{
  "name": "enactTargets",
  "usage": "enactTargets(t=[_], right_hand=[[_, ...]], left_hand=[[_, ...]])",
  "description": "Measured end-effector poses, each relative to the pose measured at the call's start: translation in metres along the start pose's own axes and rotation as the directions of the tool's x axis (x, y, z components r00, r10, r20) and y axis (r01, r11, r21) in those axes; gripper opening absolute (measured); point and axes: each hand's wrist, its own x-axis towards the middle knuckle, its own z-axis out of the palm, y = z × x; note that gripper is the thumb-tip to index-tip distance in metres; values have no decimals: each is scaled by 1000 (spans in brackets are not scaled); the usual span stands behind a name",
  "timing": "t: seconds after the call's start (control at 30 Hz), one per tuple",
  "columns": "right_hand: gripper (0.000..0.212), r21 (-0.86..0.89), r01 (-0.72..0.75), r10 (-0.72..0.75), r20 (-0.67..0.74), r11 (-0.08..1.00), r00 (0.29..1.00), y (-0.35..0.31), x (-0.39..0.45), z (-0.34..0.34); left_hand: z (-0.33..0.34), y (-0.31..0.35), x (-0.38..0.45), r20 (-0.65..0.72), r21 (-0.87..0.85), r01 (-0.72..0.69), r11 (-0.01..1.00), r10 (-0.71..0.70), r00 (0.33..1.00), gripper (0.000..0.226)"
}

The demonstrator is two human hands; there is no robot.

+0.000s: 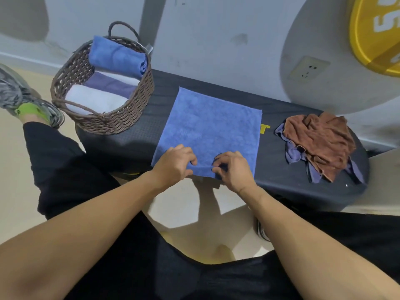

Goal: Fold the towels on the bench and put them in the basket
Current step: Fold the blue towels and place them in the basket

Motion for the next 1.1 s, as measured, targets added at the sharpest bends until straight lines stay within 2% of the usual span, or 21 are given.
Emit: enactTargets(t=[0.1,0.2,0.27,0.33,0.4,0.47,0.57,0.6,0.73,0.83,0.93,1.03,1.1], right_hand=[[8,-11,-61,62,49,998,997,-9,8,-9],[6,-112,149,-152,-13,982,988,-18,-1,-9],[34,-140,250,-235,114,958,965,-21,-8,-4],[55,-258,252,-199,214,933,956,-19,-11,5],[47,-320,215,-173,156,923,973,-14,-11,10],[32,-252,190,-168,106,949,980,-15,-9,7],[13,-26,102,-98,125,994,987,-17,2,-5],[11,7,58,-58,145,998,988,-16,6,-11],[12,124,-92,73,153,988,986,-8,15,-26],[11,210,-161,139,115,964,984,-4,14,-25],[13,270,-200,183,88,942,979,-3,13,-24],[22,259,-244,211,149,935,966,2,12,-26],[20,206,-260,221,194,943,956,5,13,-30]], left_hand=[[-3,-2,6,13,-100,62,993,-61,998,10],[-8,0,17,54,-194,173,966,-165,985,6],[-11,0,25,106,-213,235,948,-217,970,8],[-13,-1,31,166,-183,259,948,-230,959,8],[-15,-1,36,225,-162,274,948,-235,946,8],[-18,-1,38,271,-154,289,945,-241,932,13],[-21,-2,39,315,-147,304,941,-247,916,11],[-22,-2,39,326,-163,317,934,-252,911,10],[-28,1,32,364,-152,367,918,-293,884,39],[-22,2,31,305,-122,309,943,-260,916,28],[-20,4,36,212,-98,328,939,-303,929,38],[-21,5,43,211,-67,329,942,-309,927,36],[-21,3,42,187,-75,315,946,-297,936,35]])
